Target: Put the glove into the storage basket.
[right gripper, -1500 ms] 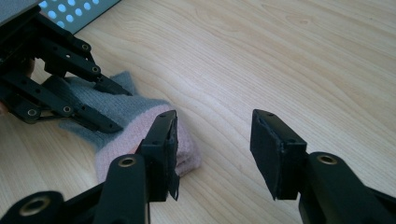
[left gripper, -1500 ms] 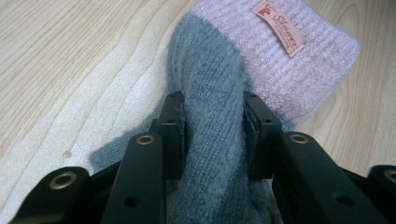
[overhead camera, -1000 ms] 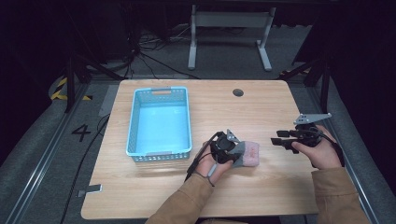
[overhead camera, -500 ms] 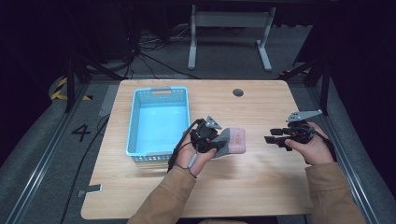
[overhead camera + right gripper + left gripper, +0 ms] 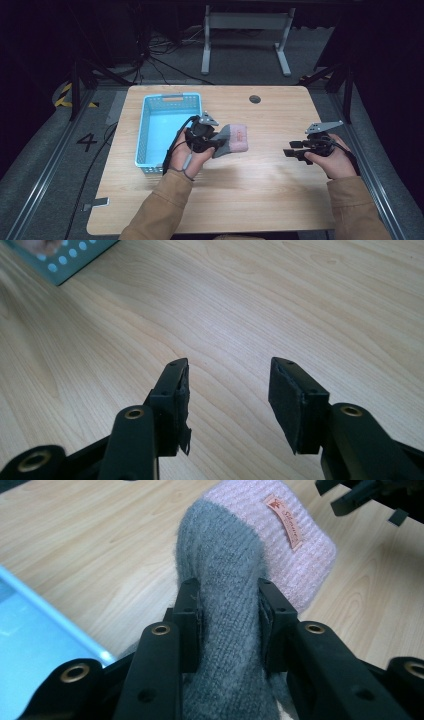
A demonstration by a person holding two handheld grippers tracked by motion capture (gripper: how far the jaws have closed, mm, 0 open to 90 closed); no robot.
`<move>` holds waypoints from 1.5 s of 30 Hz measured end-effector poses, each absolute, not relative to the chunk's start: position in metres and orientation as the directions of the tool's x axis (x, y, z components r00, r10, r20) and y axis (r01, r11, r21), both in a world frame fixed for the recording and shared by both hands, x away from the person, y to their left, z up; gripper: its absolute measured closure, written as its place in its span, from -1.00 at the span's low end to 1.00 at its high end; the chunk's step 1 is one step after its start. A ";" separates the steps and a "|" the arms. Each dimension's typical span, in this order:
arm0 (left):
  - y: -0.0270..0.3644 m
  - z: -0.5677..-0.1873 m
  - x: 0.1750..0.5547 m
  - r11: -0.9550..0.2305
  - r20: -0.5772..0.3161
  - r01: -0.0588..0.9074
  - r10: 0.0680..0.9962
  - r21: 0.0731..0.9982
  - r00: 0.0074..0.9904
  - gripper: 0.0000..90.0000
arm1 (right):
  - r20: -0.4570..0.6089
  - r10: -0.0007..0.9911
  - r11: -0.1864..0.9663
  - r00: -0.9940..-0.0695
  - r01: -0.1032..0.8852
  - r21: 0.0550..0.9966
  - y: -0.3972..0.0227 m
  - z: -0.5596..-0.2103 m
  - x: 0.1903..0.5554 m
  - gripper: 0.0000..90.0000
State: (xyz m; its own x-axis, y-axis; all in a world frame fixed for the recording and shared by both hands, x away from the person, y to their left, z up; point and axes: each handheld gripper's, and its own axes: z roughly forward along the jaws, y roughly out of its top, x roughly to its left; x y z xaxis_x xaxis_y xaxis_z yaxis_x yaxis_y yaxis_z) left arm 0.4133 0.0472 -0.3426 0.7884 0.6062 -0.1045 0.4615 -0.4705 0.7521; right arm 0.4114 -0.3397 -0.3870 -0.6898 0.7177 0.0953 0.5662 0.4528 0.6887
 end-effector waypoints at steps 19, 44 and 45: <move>0.103 -0.328 0.443 -0.426 -0.116 0.487 0.651 0.762 0.750 0.51 | 0.092 0.744 0.450 -0.662 0.597 0.664 -0.350 -0.397 0.399 0.13; 0.155 -0.340 0.483 -0.422 -0.077 0.548 0.739 0.722 0.670 0.50 | 0.097 0.767 0.436 -0.634 0.627 0.645 -0.359 -0.407 0.388 0.12; 0.158 -0.343 0.486 -0.423 -0.073 0.550 0.742 0.720 0.666 0.49 | 0.097 0.768 0.438 -0.633 0.629 0.642 -0.360 -0.408 0.387 0.12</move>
